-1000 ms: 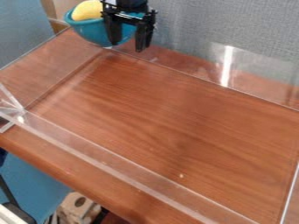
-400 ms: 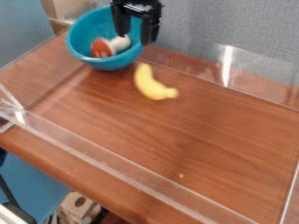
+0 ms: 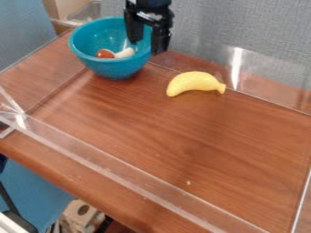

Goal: Remove the yellow object from the blue bowl and put it on the table

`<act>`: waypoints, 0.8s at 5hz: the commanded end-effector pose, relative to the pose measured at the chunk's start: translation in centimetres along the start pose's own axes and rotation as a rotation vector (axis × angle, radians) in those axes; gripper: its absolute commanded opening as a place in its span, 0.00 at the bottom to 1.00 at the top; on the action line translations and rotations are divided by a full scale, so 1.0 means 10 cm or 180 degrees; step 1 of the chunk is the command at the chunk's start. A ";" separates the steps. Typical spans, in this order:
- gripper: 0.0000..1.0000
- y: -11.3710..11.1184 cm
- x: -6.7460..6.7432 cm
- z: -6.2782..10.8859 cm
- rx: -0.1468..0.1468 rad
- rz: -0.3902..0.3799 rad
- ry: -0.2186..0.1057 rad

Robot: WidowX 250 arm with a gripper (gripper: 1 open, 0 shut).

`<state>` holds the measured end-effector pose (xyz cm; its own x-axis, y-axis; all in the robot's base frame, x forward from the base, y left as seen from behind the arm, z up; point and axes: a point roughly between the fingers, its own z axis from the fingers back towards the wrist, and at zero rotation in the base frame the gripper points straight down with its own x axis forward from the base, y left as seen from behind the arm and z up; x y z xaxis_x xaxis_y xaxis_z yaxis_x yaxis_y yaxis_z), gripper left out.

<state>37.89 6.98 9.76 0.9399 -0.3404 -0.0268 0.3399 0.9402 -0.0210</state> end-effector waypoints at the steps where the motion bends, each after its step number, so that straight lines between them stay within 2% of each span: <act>1: 1.00 -0.13 0.08 0.04 0.0058 -0.0288 -0.0148; 3: 1.00 -0.33 0.27 -0.14 -0.0008 -0.0299 -0.0136; 4: 0.00 -0.26 0.24 -0.33 -0.0029 -0.0163 -0.0114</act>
<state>38.86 3.58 5.04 0.9206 -0.3895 -0.0268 0.3879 0.9204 -0.0494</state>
